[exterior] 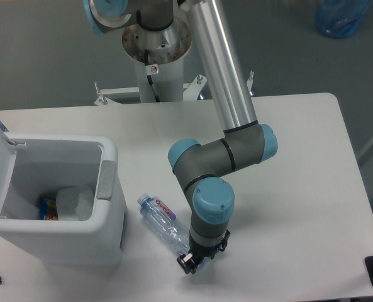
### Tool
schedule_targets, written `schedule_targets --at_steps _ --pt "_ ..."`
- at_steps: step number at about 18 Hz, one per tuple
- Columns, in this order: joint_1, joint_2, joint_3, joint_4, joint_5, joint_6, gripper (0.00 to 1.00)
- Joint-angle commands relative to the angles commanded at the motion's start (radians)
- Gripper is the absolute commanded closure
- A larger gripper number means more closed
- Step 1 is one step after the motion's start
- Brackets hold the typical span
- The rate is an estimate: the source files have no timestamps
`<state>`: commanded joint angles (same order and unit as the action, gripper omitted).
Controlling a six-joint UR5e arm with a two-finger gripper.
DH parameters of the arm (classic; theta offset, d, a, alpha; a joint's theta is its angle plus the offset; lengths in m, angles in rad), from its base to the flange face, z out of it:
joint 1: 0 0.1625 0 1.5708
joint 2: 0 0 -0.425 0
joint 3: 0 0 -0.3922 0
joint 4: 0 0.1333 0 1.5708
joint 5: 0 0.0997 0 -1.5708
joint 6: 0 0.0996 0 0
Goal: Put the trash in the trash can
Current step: 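Close the gripper around the bottle's middle, then lift the held bottle and carry it over the trash bin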
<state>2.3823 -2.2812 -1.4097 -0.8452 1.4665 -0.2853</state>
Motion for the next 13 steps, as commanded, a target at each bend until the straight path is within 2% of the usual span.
schedule_targets --at_steps 8,13 --pt "0.009 0.17 0.031 0.006 0.146 0.041 0.41" --pt "0.048 0.27 0.095 0.038 0.143 0.035 0.41"
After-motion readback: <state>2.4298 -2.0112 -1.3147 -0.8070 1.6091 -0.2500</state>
